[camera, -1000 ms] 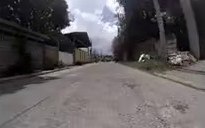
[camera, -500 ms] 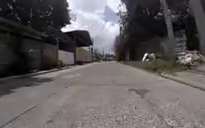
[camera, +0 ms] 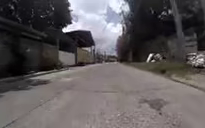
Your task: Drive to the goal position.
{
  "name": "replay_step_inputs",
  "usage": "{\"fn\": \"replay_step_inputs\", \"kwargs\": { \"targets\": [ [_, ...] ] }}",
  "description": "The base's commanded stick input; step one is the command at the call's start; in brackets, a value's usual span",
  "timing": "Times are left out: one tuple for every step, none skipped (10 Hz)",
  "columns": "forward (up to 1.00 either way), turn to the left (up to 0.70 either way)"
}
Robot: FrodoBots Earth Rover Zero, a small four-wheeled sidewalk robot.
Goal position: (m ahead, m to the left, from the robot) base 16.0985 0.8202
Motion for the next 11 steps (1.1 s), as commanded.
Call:
{"fn": "replay_step_inputs", "kwargs": {
  "targets": [
    [1.0,0.0],
    [1.0,0.0],
    [1.0,0.0],
    [1.0,0.0],
    [1.0,0.0],
    [1.0,0.0],
    [1.0,0.0],
    [1.0,0.0],
    [1.0,0.0],
    [1.0,0.0],
    [1.0,0.0]
  ]
}}
